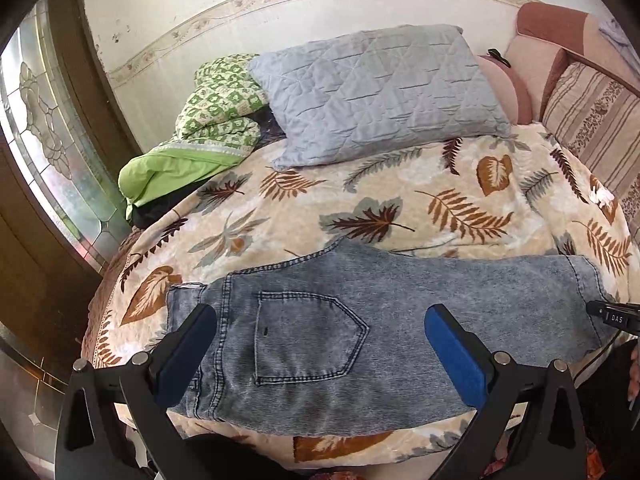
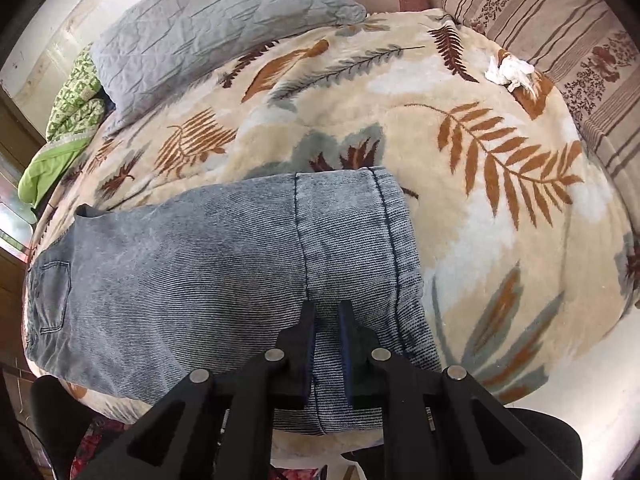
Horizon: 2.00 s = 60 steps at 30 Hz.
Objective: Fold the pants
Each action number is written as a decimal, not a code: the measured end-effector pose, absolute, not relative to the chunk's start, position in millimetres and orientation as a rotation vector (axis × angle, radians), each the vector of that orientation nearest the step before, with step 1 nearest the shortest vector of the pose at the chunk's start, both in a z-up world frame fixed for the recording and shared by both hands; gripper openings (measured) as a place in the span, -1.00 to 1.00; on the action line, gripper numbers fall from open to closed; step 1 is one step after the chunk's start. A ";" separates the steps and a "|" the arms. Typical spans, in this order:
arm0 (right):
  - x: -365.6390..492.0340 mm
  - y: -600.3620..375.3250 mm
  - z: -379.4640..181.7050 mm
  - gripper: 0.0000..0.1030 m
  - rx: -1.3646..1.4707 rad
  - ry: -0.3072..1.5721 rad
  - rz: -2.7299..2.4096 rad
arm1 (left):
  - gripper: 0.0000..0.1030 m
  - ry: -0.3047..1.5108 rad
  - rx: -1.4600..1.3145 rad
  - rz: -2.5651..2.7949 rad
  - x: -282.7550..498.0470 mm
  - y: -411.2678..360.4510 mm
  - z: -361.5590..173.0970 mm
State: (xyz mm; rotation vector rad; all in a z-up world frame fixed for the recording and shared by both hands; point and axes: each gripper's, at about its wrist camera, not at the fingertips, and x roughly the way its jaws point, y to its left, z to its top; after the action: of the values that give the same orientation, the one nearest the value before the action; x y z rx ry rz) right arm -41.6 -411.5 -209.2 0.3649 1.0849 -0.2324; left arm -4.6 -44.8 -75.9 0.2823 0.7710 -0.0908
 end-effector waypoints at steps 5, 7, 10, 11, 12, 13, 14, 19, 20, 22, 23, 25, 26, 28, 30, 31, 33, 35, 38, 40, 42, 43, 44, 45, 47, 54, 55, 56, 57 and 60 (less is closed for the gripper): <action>-36.7 -402.6 -193.0 -0.70 0.362 1.063 -0.234 | 1.00 0.773 0.261 -0.075 1.3 -30.8 -78.4; -32.6 -394.2 -183.6 -0.70 0.347 1.031 -0.206 | 1.00 0.786 0.251 -0.075 6.4 -25.4 -84.1; -21.4 -378.4 -180.4 -0.70 0.319 1.035 -0.163 | 1.00 0.853 0.234 -0.048 21.2 -12.4 -105.9; -18.3 -375.9 -182.6 -0.70 0.324 1.045 -0.154 | 1.00 0.884 0.232 -0.027 27.0 -6.7 -117.1; -15.3 -374.2 -186.0 -0.70 0.334 1.056 -0.148 | 1.00 0.914 0.230 -0.007 32.3 -1.7 -127.1; -12.9 -373.1 -190.4 -0.70 0.345 1.073 -0.146 | 1.00 0.942 0.223 0.007 36.9 4.2 -137.8; -11.1 -371.9 -196.5 -0.70 0.358 1.095 -0.145 | 1.00 0.976 0.215 0.018 42.0 10.4 -150.2; -13.9 -374.4 -217.7 -0.71 0.412 1.124 -0.135 | 1.00 1.122 0.235 0.052 58.5 21.9 -205.5; -15.1 -375.5 -217.3 -0.71 0.415 1.128 -0.128 | 1.00 1.148 0.242 0.051 60.7 21.7 -213.2; -18.7 -379.3 -214.4 -0.71 0.426 1.130 -0.119 | 1.00 1.173 0.237 0.047 61.7 20.9 -220.7; -21.9 -383.2 -209.8 -0.71 0.425 1.117 -0.123 | 1.00 1.167 0.234 0.049 61.3 20.0 -219.4; -27.5 -394.2 -198.6 -0.71 0.426 1.078 -0.142 | 1.00 1.153 0.236 0.027 61.2 13.4 -213.6; -29.5 -401.6 -192.0 -0.71 0.435 1.053 -0.155 | 1.00 1.142 0.245 0.018 60.7 8.8 -210.5; -28.3 -417.2 -181.6 -0.71 0.457 1.015 -0.188 | 1.00 1.116 0.267 -0.011 58.3 -3.9 -204.3; -20.5 -433.0 -175.3 -0.71 0.493 0.994 -0.211 | 1.00 1.102 0.294 -0.051 54.9 -20.8 -201.8; -15.8 -439.7 -174.8 -0.71 0.512 0.987 -0.208 | 1.00 1.098 0.310 -0.072 52.3 -30.2 -202.0; -5.7 -452.3 -181.0 -0.71 0.552 1.001 -0.209 | 1.00 1.084 0.344 -0.109 47.2 -46.1 -204.9; 8.6 -458.8 -195.9 -0.71 0.590 1.028 -0.209 | 1.00 1.096 0.394 -0.120 44.3 -59.6 -213.2; 14.4 -468.2 -222.6 -0.71 0.651 1.078 -0.207 | 1.00 1.116 0.419 -0.133 43.5 -65.0 -228.8; 10.7 -472.2 -223.5 -0.71 0.688 1.038 -0.191 | 1.00 1.114 0.399 -0.139 41.2 -62.7 -226.8; 4.7 -473.1 -218.3 -0.71 0.691 1.036 -0.180 | 1.00 1.133 0.407 -0.136 42.3 -65.0 -225.0; 0.2 -473.5 -215.0 -0.71 0.683 1.033 -0.180 | 1.00 1.139 0.416 -0.128 42.2 -65.7 -223.4; -5.8 -474.0 -210.6 -0.71 0.673 1.029 -0.188 | 1.00 1.139 0.427 -0.119 41.6 -67.4 -221.4; -12.1 -474.2 -207.1 -0.68 0.672 1.025 -0.193 | 1.00 1.133 0.436 -0.117 39.6 -70.2 -218.7; -29.4 -475.5 -197.9 -0.67 0.689 1.005 -0.164 | 1.00 1.119 0.437 -0.138 34.4 -74.1 -214.0; -69.3 -461.3 -200.1 -0.69 0.671 1.036 -0.104 | 1.00 1.104 0.485 -0.222 29.7 -113.2 -214.2; -71.2 -460.8 -207.1 -0.71 0.660 1.053 -0.119 | 1.00 1.109 0.491 -0.226 31.3 -116.0 -217.2; -72.5 -462.2 -215.7 -0.70 0.659 1.057 -0.126 | 1.00 1.120 0.499 -0.225 32.0 -118.5 -221.4; -75.4 -464.2 -220.8 -0.70 0.672 1.042 -0.120 | 1.00 1.130 0.498 -0.226 33.4 -119.1 -225.5; -79.7 -468.3 -225.1 -0.70 0.692 1.003 -0.107 | 1.00 1.149 0.444 -0.248 38.4 -115.6 -228.2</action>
State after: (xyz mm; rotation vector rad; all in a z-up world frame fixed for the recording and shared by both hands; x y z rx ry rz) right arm -79.7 -468.3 -225.1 0.6916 1.0035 -0.1070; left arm 38.4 -115.6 -228.2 0.4440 1.1492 -0.2475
